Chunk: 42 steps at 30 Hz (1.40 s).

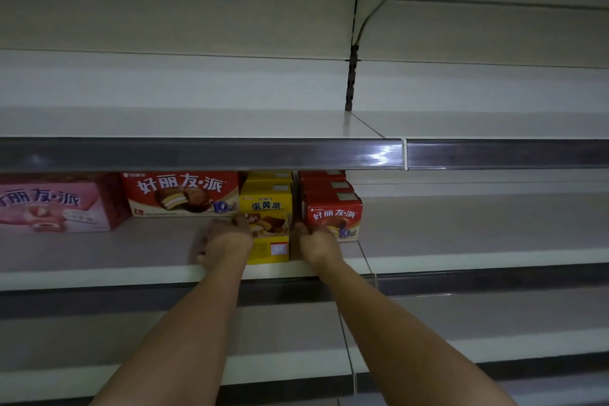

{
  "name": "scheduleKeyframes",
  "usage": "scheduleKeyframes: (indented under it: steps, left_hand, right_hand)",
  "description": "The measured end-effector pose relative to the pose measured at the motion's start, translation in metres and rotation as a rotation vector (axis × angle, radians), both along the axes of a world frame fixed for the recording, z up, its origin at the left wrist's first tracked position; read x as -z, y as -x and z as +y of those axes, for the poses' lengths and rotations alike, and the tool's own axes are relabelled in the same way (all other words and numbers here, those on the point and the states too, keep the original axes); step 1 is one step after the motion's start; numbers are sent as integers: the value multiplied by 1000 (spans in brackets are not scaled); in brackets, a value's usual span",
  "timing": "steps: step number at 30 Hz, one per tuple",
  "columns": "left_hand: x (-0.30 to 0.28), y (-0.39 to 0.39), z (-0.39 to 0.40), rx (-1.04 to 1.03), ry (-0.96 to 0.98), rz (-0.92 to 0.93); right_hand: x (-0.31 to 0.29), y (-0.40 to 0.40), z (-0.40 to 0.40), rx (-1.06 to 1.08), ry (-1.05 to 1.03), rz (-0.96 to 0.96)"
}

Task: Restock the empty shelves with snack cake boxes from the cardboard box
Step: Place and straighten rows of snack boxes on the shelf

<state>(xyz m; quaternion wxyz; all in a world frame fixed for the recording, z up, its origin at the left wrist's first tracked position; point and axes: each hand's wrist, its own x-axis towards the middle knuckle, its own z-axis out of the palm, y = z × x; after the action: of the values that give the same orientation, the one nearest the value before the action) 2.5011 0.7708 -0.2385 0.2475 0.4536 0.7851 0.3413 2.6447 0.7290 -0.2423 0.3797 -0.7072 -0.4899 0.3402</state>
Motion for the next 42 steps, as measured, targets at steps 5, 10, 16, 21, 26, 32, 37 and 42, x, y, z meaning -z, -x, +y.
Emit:
scheduleKeyframes:
  steps: [5,10,16,21,26,32,37,42]
  left_hand:
    - [6,0,-12,15,-154,-104]
    - [-29,-11,-33,-18,-517,-161]
    - [-51,-53,-47,192,-693,-165]
    - [-51,-112,-54,327,-649,-222]
    - [-39,-161,-52,308,-648,-257]
    - [-36,-214,-58,317,-759,-178]
    - [-23,-261,-62,351,-676,-76]
    - [-5,-270,-56,288,-486,145]
  right_hand:
    - [1,27,-1,-55,-76,-64]
    - [-15,35,-2,70,-332,-57]
    - [-44,0,-14,354,-550,9]
    - [-53,-56,-25,530,-622,-95]
    - [-53,-102,-22,501,-667,-129]
    - [-47,-152,-20,510,-738,-104]
    - [-30,-199,-23,488,-638,-83]
    - [-13,-231,-17,293,-425,-298]
